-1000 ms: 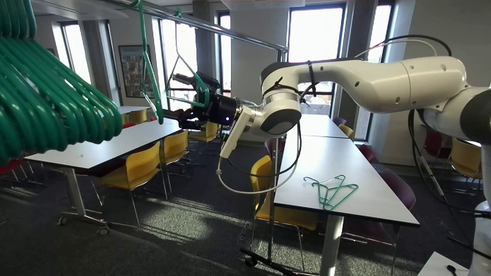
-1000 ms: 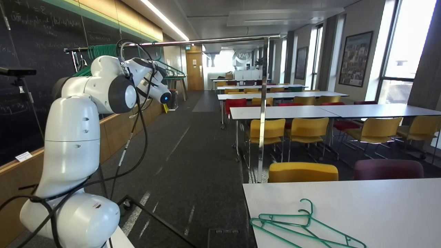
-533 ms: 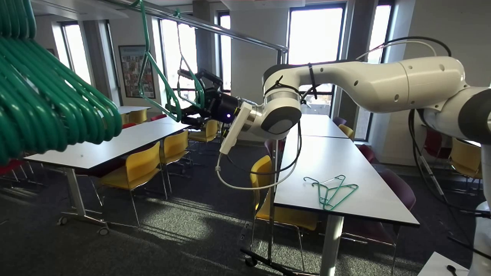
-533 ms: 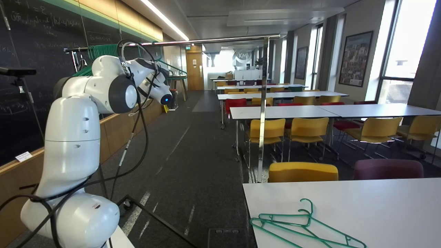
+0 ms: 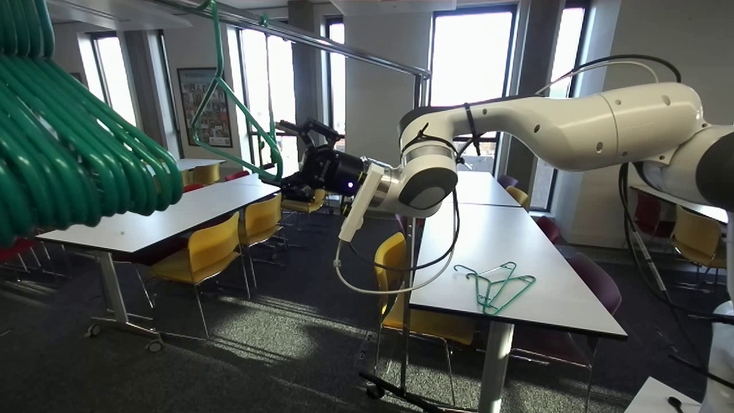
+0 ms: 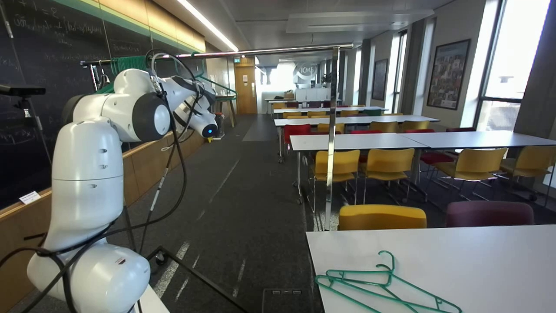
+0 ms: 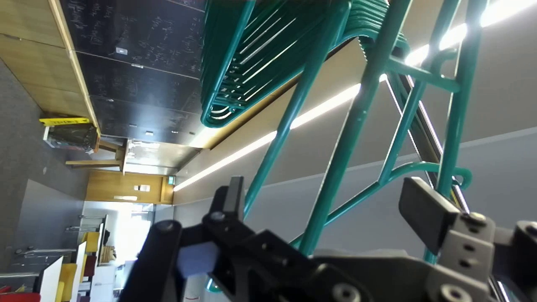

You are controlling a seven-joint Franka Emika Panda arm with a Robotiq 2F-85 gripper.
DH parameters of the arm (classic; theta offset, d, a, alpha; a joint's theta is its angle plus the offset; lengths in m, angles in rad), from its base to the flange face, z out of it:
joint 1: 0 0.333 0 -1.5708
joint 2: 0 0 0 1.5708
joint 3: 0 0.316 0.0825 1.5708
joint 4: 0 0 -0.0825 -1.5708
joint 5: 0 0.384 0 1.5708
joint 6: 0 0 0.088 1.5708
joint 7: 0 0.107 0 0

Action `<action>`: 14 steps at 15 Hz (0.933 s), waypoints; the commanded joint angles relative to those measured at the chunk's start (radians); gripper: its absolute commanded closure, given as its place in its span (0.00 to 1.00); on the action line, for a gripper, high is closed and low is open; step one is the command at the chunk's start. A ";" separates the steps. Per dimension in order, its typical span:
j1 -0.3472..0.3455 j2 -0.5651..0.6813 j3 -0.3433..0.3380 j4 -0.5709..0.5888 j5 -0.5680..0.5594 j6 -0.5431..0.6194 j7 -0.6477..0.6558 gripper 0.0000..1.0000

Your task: Remove one hanger from the rail and place it on the table.

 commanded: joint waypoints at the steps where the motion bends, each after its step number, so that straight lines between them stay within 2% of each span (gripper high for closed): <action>1: -0.018 -0.071 0.004 -0.082 0.035 -0.031 -0.001 0.00; 9: -0.037 -0.106 -0.007 -0.085 0.079 -0.033 -0.019 0.00; 10: -0.040 -0.110 -0.007 -0.086 0.085 -0.035 -0.023 0.25; 11: -0.044 -0.113 -0.007 -0.086 0.090 -0.039 -0.026 0.26; 14: -0.048 -0.119 -0.007 -0.087 0.098 -0.040 -0.027 0.49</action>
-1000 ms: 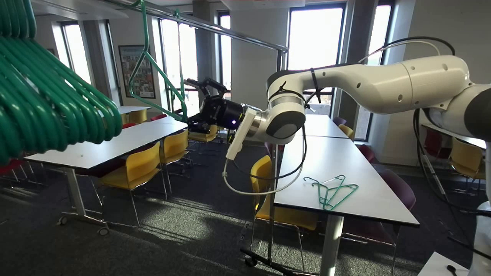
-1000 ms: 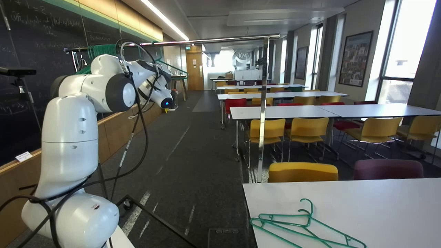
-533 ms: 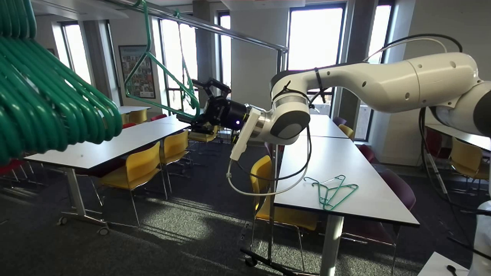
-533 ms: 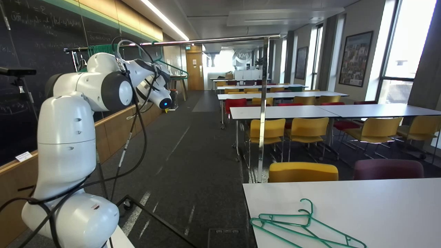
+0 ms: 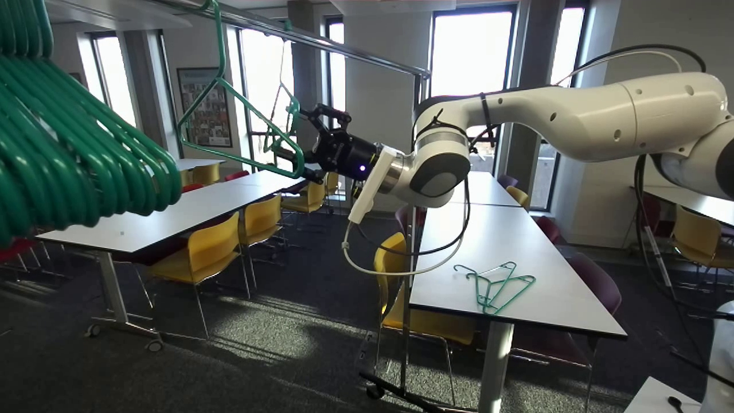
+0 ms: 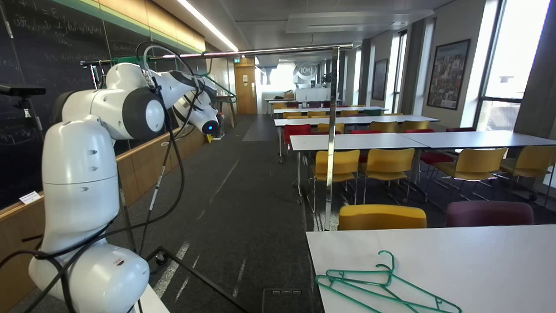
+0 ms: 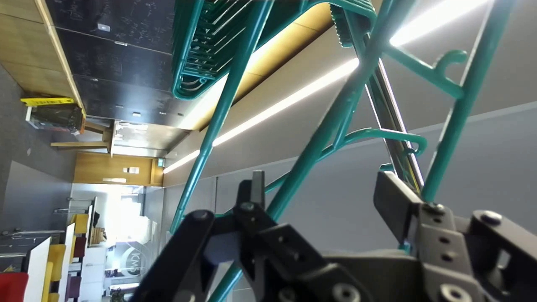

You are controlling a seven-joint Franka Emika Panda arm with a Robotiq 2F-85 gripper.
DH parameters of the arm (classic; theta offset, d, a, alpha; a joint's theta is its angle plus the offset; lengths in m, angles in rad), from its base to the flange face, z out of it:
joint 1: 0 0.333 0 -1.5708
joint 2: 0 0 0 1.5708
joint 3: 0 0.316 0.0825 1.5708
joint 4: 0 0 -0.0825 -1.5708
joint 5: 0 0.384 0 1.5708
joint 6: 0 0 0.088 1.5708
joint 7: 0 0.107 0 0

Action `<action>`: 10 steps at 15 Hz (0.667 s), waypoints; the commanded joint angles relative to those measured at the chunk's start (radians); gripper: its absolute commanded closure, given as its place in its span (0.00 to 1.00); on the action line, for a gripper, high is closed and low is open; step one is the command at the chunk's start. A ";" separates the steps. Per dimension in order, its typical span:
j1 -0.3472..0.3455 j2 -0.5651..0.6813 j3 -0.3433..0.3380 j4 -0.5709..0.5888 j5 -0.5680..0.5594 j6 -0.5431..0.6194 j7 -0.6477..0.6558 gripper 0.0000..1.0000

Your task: Remove one hanger from the rail and place it on the table.

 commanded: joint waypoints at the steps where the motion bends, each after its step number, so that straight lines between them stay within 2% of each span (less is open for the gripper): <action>1: -0.019 -0.049 0.000 -0.051 0.041 -0.041 -0.025 0.58; 3: -0.019 -0.048 0.000 -0.051 0.044 -0.041 -0.023 0.69; 4: -0.019 -0.048 0.000 -0.051 0.044 -0.042 -0.023 0.31; 5: -0.019 -0.048 0.000 -0.053 0.047 -0.045 -0.024 0.54; 6: -0.019 -0.049 0.001 -0.053 0.049 -0.048 -0.025 0.84; 8: -0.019 -0.049 0.001 -0.055 0.052 -0.056 -0.027 0.81; 10: -0.019 -0.050 0.001 -0.057 0.055 -0.067 -0.028 0.95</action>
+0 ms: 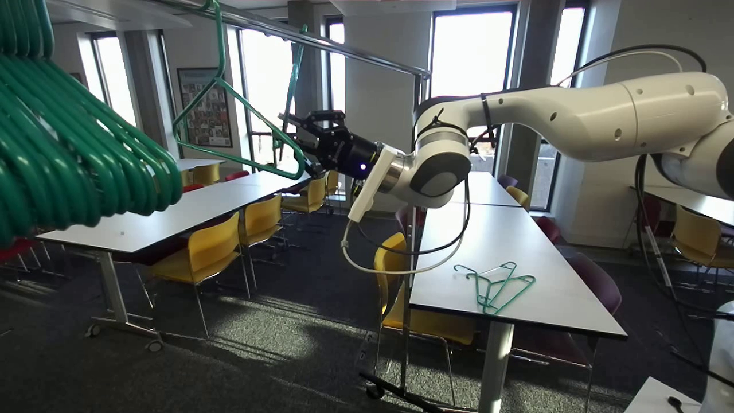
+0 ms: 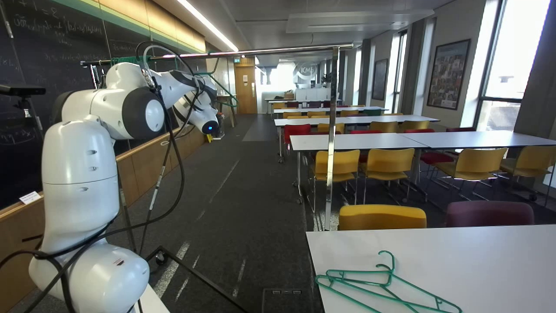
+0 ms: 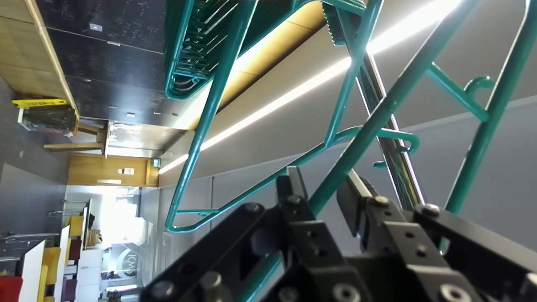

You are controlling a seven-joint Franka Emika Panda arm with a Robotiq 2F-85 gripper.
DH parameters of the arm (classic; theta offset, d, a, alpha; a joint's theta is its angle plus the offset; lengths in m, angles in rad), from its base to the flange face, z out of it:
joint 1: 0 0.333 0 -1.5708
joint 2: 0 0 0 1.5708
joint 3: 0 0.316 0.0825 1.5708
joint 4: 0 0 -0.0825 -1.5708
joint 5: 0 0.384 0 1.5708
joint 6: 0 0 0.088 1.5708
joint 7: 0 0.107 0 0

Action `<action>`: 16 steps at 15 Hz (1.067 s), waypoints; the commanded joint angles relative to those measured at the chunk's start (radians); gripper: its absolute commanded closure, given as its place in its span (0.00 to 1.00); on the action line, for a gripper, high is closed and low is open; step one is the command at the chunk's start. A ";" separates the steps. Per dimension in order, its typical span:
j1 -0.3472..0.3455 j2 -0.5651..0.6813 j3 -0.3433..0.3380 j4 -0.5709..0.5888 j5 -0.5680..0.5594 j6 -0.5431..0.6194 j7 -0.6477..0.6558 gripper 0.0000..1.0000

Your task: Remove one hanger from the rail and place it on the table.

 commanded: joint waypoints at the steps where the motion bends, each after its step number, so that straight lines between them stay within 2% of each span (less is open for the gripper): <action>1: -0.018 -0.049 0.001 -0.056 0.042 -0.053 -0.026 1.00; 9: -0.017 -0.052 0.002 -0.063 0.051 -0.075 -0.034 0.98; 11: -0.022 -0.065 0.000 -0.083 0.105 -0.100 -0.095 0.98; 13: -0.040 -0.099 -0.012 -0.146 0.223 -0.130 -0.197 0.98; 15: -0.065 -0.141 -0.026 -0.237 0.348 -0.170 -0.251 0.98; 16: -0.196 -0.106 0.025 -0.184 0.260 -0.188 -0.165 0.98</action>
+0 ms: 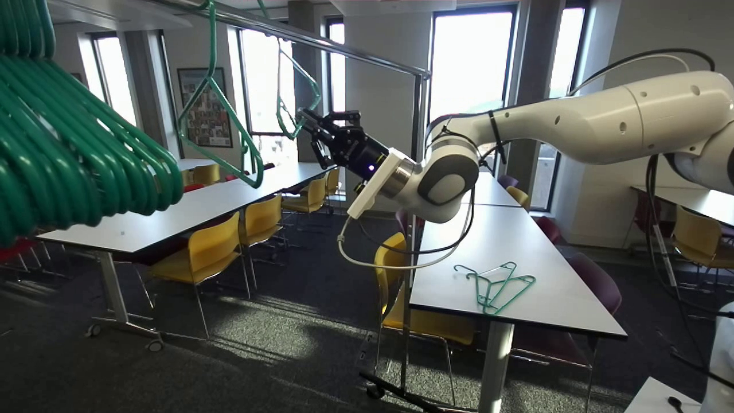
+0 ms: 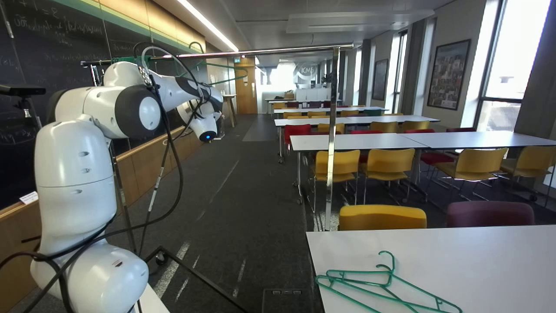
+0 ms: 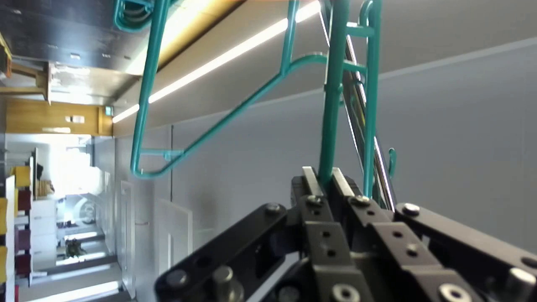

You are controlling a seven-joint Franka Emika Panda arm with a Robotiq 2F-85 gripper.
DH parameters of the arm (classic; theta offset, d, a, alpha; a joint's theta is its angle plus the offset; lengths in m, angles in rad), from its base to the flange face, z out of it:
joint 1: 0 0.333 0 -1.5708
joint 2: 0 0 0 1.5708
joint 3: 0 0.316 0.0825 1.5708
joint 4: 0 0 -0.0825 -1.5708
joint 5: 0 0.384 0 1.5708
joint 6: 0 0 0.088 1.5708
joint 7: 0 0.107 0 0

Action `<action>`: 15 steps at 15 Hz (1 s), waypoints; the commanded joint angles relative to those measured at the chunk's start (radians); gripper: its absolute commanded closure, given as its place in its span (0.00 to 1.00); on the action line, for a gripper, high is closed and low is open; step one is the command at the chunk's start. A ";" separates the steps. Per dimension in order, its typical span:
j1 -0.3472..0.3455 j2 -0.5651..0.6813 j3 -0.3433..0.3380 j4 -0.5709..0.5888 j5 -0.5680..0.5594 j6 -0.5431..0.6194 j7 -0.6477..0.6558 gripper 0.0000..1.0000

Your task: Remove one hanger from the rail and place it on the table.

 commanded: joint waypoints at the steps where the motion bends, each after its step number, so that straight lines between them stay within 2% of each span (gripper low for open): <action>1: -0.177 -0.066 0.024 -0.101 0.009 -0.095 0.038 0.98; 3: -0.266 -0.062 0.039 -0.102 0.006 -0.131 0.064 0.98; 5: -0.323 -0.058 0.057 -0.101 0.005 -0.147 0.080 0.98; 8: -0.338 -0.056 0.070 -0.085 0.002 -0.140 0.078 0.98; 9: -0.315 -0.059 0.069 -0.073 0.002 -0.120 0.069 0.98; 10: -0.240 -0.056 0.010 -0.052 -0.010 -0.096 0.074 0.98; 15: -0.168 0.007 -0.013 0.097 -0.213 0.090 0.157 0.98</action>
